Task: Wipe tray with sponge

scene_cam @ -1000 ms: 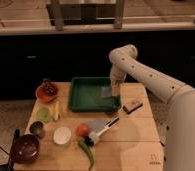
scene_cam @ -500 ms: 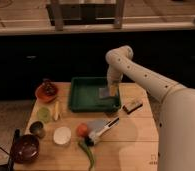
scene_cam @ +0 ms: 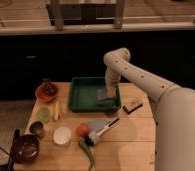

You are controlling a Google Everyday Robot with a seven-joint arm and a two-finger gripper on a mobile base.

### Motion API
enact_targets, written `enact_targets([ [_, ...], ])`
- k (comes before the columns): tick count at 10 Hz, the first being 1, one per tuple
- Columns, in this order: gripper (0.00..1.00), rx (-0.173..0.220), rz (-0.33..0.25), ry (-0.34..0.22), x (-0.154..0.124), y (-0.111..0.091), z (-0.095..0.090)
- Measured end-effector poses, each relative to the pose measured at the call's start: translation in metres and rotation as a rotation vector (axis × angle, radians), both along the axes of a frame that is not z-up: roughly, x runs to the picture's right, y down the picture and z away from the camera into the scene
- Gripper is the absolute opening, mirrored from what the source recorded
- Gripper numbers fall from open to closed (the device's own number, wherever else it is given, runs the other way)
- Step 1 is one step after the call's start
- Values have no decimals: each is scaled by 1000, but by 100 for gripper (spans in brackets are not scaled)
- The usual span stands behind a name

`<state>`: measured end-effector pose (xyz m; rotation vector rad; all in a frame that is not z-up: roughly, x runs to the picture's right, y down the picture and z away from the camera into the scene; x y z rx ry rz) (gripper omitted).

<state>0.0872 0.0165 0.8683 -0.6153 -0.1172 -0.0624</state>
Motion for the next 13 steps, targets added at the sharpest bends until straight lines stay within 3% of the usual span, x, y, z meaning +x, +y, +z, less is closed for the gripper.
enact_targets([
  [13,0,-9,-71,-61,-30,18,12],
])
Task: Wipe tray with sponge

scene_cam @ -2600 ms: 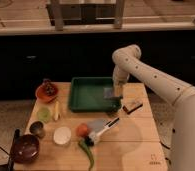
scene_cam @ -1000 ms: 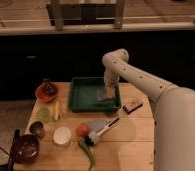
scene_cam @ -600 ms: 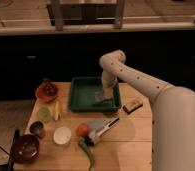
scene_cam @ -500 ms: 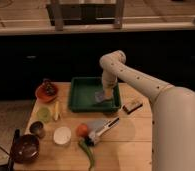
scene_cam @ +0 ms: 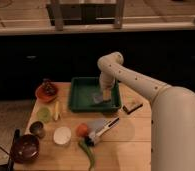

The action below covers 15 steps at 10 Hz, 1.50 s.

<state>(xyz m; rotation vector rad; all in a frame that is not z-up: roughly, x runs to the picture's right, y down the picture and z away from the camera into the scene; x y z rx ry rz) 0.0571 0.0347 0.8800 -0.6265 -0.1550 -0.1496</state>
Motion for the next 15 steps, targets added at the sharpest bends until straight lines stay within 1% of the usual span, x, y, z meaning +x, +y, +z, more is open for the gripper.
enact_targets([
  [5,0,-3,3,-10,-3,-1,10],
  [12,0,-7,10,-23,-7,0,17],
  [15,0,-11,7,-29,-12,6,16],
])
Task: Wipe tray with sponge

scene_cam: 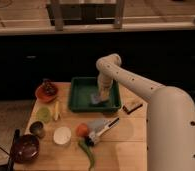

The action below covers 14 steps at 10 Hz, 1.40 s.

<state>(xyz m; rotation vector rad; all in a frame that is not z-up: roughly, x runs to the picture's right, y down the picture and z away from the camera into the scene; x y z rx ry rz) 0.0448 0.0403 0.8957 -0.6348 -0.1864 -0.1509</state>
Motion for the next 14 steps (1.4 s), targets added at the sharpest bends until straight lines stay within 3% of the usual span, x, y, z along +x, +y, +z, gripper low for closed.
enact_targets([
  [7,0,-6,10,-6,5,-8,14],
  [14,0,-13,9,-21,-1,-2,14],
])
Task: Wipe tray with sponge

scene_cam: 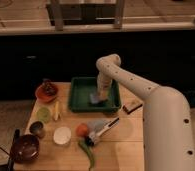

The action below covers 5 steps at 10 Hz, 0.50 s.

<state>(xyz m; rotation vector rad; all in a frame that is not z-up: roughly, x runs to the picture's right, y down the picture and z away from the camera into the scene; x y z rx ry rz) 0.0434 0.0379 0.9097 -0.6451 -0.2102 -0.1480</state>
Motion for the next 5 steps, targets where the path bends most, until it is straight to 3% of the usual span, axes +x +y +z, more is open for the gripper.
enact_targets([
  [5,0,-3,5,-5,0,0,3],
])
